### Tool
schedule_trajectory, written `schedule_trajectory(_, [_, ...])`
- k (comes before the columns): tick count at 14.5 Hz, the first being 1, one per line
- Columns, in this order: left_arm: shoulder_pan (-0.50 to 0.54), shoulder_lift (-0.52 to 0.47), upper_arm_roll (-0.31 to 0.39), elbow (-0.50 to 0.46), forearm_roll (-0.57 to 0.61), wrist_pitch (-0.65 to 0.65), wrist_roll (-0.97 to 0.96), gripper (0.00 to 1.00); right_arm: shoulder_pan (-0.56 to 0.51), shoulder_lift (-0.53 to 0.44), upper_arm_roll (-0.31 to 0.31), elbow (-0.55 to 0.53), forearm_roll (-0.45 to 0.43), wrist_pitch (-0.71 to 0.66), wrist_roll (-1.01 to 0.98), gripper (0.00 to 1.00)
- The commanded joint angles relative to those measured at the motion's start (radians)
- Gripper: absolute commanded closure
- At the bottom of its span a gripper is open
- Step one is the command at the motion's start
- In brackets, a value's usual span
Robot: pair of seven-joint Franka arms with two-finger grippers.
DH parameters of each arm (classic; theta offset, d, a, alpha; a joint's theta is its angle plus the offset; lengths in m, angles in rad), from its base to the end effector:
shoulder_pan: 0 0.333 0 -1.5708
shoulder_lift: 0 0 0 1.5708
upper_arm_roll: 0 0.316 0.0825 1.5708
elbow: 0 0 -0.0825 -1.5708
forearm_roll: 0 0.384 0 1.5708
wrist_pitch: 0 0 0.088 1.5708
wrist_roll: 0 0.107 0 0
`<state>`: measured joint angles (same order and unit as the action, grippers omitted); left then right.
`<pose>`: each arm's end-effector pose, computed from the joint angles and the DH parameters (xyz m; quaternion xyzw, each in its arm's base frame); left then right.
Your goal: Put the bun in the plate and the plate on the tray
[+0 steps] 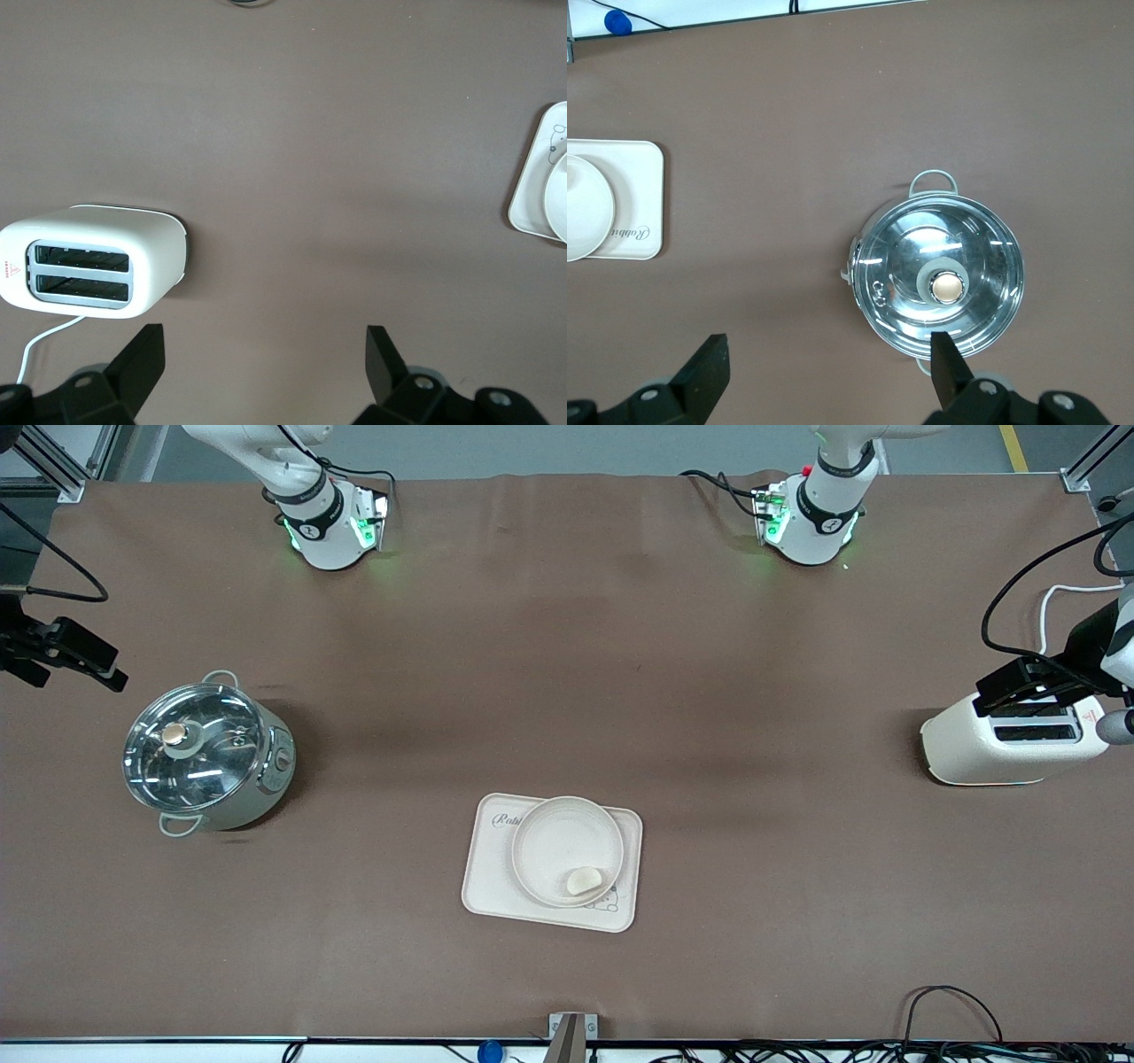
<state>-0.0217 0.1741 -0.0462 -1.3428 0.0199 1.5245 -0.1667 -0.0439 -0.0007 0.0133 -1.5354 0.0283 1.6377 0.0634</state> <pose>0.6027 -0.0360 0.6268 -0.9987 -0.0502 -0.0046 0.0054 0.5614 -0.0143 0.6480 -0.9975 0.0471 -0.0512 0.0150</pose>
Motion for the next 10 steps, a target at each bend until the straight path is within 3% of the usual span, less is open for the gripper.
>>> schedule_trajectory(1, [-0.001,-0.004,-0.001,0.007,0.011,-0.015,0.009,0.0,-0.022,0.007,0.02,0.02,-0.022,-0.012,-0.011,0.0])
schedule_trajectory(10, [0.0,-0.004,0.0,0.007,0.006,-0.015,0.012,0.0,-0.025,0.008,0.019,0.014,-0.019,-0.038,-0.013,0.0])
